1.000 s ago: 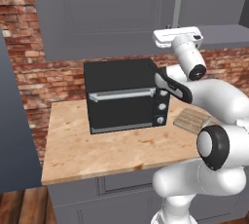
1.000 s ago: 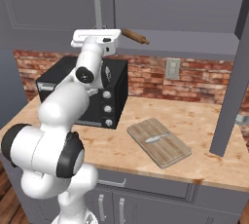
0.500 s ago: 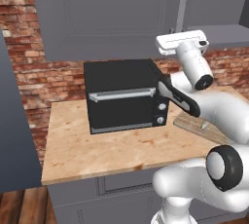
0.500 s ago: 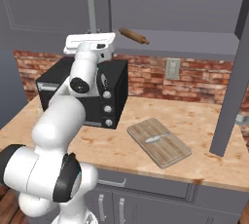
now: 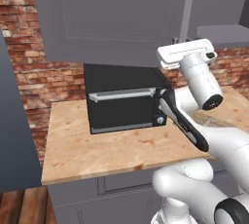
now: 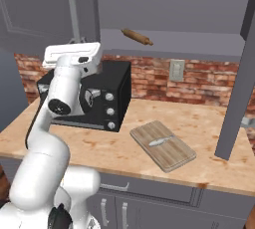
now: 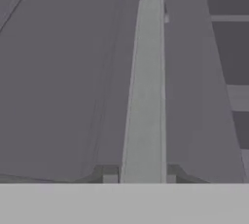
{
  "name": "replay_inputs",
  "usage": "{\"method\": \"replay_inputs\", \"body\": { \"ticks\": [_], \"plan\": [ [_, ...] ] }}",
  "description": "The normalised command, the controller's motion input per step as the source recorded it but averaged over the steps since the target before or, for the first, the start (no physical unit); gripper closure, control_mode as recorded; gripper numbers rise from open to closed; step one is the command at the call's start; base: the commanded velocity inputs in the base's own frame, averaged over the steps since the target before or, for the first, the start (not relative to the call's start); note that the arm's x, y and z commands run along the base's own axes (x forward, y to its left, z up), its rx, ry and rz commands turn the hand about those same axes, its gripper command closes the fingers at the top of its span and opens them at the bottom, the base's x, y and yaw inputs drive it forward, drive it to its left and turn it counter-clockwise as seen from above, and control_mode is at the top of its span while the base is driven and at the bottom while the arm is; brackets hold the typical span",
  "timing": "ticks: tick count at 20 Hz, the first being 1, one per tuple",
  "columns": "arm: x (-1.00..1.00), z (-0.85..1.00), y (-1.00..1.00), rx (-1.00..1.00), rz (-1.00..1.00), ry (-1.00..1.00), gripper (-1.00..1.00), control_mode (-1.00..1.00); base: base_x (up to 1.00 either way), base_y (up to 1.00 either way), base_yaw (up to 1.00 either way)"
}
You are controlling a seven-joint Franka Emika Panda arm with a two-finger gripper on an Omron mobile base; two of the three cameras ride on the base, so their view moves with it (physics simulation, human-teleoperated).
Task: Open the cabinet, retrieve the rolling pin, and place it next to the meat on the cutting board to prepare for tenderizing.
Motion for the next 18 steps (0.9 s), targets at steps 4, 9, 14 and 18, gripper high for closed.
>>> {"method": "replay_inputs", "body": {
  "ticks": [4,9,14,18],
  "plan": [
    [-1.00,0.00,0.88,0.00,0.02,-0.03,1.00,-1.00,0.00,0.00,0.00],
    [-1.00,0.00,0.97,0.00,0.04,-0.03,1.00,-1.00,0.00,0.00,0.00],
    [-0.97,-0.05,0.97,-0.01,0.09,-0.01,-1.00,-1.00,0.00,0.00,0.00],
    [-0.25,0.00,0.87,0.00,0.12,0.00,-1.00,-1.00,0.00,0.00,0.00]
  ]
}}
